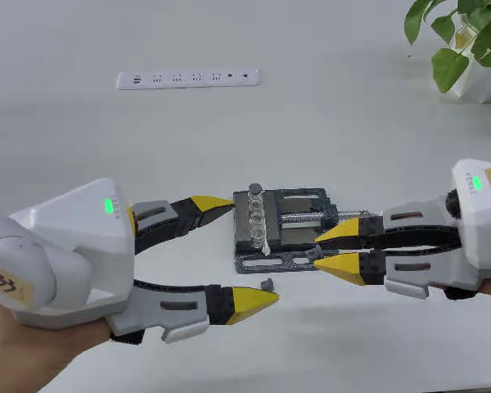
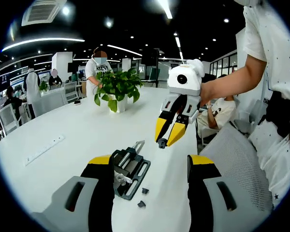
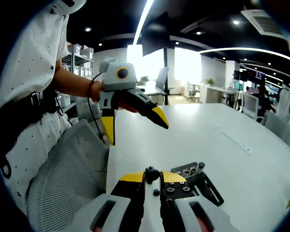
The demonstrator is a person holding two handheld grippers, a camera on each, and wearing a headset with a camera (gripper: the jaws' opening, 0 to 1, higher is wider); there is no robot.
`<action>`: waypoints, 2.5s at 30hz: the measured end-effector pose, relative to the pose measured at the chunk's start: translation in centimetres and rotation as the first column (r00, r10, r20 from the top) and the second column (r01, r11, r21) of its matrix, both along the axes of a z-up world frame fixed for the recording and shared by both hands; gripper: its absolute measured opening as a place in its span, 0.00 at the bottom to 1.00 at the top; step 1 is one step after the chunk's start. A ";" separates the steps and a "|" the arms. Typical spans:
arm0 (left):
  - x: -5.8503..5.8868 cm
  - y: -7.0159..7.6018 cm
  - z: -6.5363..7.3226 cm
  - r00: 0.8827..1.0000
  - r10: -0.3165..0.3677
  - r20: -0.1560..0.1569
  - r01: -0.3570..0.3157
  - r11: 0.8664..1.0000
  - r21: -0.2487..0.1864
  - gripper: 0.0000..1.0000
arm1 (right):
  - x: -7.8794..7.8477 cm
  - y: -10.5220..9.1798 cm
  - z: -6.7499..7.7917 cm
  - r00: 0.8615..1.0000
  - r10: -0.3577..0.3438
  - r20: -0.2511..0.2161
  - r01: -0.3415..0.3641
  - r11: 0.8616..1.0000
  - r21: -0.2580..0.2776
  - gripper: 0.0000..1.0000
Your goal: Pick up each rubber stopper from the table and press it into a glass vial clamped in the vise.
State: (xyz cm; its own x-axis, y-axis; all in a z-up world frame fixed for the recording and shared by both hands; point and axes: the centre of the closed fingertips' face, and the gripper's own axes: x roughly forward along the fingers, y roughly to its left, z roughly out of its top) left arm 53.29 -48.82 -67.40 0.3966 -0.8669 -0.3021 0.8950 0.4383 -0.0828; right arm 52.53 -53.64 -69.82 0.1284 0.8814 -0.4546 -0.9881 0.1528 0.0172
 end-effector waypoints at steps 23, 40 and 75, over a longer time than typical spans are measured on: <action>-1.9 -1.9 3.6 0.989 -0.099 0.114 0.097 0.995 0.025 0.29 | -1.3 1.8 5.5 0.999 -0.025 0.036 0.022 0.996 0.084 0.06; -1.9 -2.7 4.9 0.958 -0.164 0.235 0.148 0.986 0.082 0.11 | -1.6 2.1 6.6 0.999 -0.017 -0.032 0.021 0.990 0.139 0.06; -2.6 -2.9 5.5 0.936 -0.242 0.257 0.217 0.968 0.122 0.04 | -2.0 2.5 7.2 0.999 0.019 -0.038 -0.013 0.989 0.148 0.05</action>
State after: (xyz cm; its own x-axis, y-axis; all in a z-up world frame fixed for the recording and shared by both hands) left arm 50.72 -51.74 -61.88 0.2666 -0.9181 -0.2934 0.9557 0.2124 0.2036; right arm 50.52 -51.10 -62.63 0.0982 0.9412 -0.3234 -0.9886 0.1296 0.0770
